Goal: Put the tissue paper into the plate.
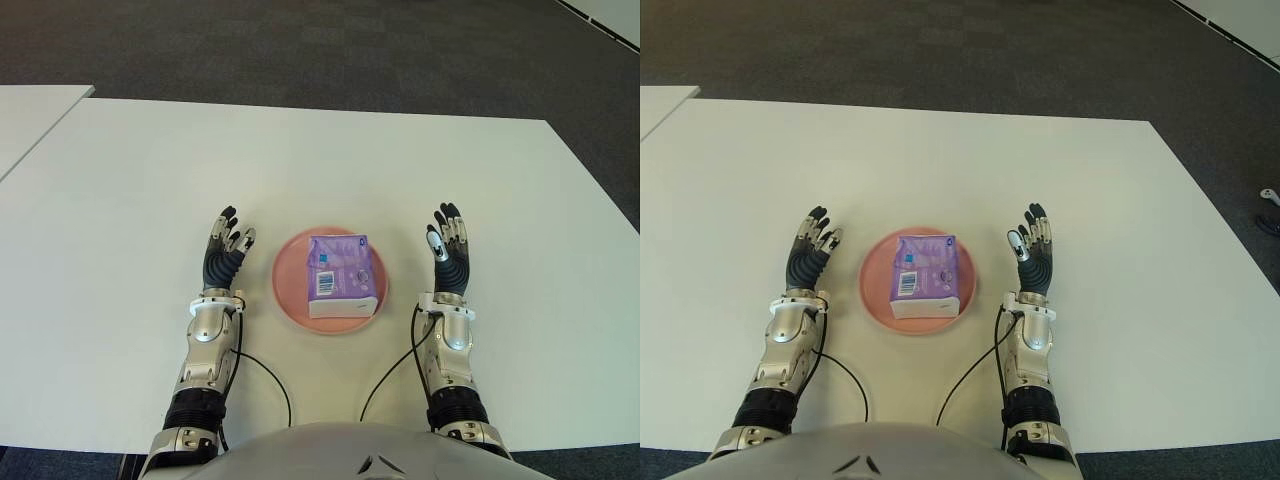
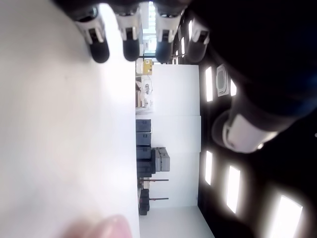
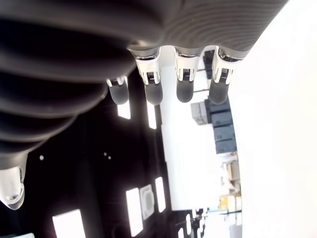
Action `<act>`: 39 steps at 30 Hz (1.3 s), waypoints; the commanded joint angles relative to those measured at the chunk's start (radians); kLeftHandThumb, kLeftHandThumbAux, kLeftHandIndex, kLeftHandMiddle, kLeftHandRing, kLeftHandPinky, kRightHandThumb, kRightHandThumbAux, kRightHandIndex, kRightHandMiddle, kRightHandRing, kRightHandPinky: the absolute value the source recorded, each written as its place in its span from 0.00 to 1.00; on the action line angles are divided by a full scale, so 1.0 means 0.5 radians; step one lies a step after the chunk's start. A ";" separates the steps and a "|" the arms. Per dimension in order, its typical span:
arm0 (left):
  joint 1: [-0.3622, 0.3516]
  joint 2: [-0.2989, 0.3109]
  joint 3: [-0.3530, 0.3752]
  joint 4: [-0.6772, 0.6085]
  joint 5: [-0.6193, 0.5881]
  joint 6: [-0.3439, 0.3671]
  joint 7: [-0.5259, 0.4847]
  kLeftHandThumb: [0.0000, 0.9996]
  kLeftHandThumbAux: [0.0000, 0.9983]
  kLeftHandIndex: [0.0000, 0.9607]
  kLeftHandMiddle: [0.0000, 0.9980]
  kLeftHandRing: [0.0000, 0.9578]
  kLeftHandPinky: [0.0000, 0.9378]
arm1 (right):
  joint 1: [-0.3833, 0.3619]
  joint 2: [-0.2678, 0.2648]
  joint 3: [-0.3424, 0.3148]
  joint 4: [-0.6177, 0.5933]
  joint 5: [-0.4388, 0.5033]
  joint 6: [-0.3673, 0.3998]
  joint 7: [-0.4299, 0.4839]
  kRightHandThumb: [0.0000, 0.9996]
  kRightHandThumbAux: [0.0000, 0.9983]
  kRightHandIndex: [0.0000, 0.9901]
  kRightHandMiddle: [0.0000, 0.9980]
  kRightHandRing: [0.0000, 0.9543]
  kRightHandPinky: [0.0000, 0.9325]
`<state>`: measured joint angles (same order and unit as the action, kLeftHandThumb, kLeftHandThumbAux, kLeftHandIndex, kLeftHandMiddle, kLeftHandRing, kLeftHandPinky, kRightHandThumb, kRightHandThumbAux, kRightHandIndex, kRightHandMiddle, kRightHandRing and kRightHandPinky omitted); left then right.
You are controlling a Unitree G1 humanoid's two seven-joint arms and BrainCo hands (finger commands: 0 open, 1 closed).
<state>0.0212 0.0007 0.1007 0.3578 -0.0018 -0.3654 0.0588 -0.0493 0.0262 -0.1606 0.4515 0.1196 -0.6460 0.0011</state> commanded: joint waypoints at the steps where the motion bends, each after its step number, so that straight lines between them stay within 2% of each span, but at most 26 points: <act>1: 0.057 -0.021 0.002 0.026 -0.001 0.065 0.027 0.03 0.63 0.00 0.00 0.00 0.00 | 0.059 0.010 -0.006 0.099 -0.015 0.063 -0.015 0.00 0.49 0.00 0.00 0.00 0.00; 5: 0.059 -0.024 0.003 0.017 0.004 0.073 0.040 0.03 0.63 0.00 0.00 0.00 0.00 | 0.077 -0.005 0.002 0.099 -0.037 0.063 -0.010 0.00 0.49 0.00 0.00 0.00 0.00; 10: 0.060 -0.026 0.003 0.012 0.000 0.083 0.040 0.04 0.63 0.00 0.00 0.00 0.00 | 0.095 -0.116 -0.029 0.198 -0.053 0.064 0.041 0.00 0.50 0.00 0.00 0.00 0.00; 15: 0.060 -0.029 0.005 -0.002 -0.009 0.109 0.035 0.04 0.63 0.00 0.00 0.00 0.00 | 0.144 -0.134 0.023 0.057 -0.130 0.375 -0.012 0.00 0.54 0.00 0.00 0.00 0.00; 19: 0.061 -0.026 0.002 -0.007 0.000 0.112 0.035 0.04 0.62 0.00 0.00 0.00 0.00 | 0.194 -0.139 0.054 -0.060 -0.127 0.542 0.008 0.00 0.58 0.00 0.00 0.00 0.00; 33: 0.055 -0.011 -0.008 0.007 0.022 0.078 0.030 0.03 0.62 0.00 0.00 0.00 0.00 | 0.274 -0.169 0.113 -0.307 -0.124 0.862 0.057 0.02 0.60 0.00 0.00 0.00 0.00; 39: 0.051 -0.013 -0.006 0.009 0.006 0.075 0.017 0.03 0.63 0.00 0.00 0.00 0.00 | 0.294 -0.194 0.142 -0.358 -0.146 0.923 0.076 0.05 0.59 0.00 0.00 0.00 0.00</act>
<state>0.0253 -0.0057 0.1005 0.3376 0.0011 -0.3471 0.0694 0.0514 -0.0670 -0.1024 0.2471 0.0602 -0.2540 0.0275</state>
